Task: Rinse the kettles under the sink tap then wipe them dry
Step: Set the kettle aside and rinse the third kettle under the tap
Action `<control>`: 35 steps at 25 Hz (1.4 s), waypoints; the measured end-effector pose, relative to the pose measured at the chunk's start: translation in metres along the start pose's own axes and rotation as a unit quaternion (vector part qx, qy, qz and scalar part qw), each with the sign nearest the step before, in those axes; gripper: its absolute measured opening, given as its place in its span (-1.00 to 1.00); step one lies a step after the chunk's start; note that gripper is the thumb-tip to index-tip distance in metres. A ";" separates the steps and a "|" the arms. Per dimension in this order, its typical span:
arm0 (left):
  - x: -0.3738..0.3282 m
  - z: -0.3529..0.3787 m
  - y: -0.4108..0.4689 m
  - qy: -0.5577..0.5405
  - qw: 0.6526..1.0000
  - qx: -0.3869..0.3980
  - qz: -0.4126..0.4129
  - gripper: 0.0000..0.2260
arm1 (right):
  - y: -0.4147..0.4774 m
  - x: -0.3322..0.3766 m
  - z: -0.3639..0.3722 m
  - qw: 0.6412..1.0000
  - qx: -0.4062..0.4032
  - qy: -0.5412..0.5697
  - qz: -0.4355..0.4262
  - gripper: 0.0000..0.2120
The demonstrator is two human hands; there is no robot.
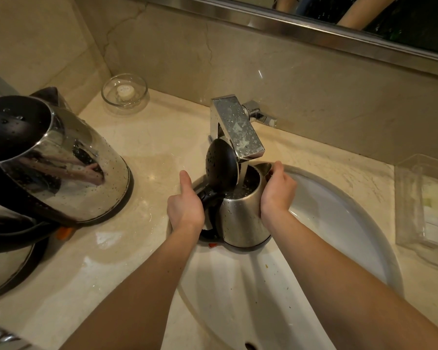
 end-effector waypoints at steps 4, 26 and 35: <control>0.000 0.000 0.001 -0.006 1.000 -0.001 0.003 -0.26 | 0.001 0.000 0.000 1.000 -0.005 -0.002 0.002 -0.59; 0.002 0.001 0.004 0.009 1.000 -0.002 0.003 -0.20 | 0.001 -0.001 0.001 1.000 -0.004 -0.002 -0.001 -0.60; 0.002 0.001 0.001 0.009 1.000 0.001 0.001 -0.17 | -0.001 0.000 -0.001 1.000 -0.002 0.007 -0.002 -0.61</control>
Point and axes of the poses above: each hand's wrist, its own y-axis towards the middle knuckle, its own z-axis out of the palm, x = y × z, the point moved 8 cm from there along y, towards the middle knuckle, and after that the axes turned 7 degrees about y, right-handed, at the moved point
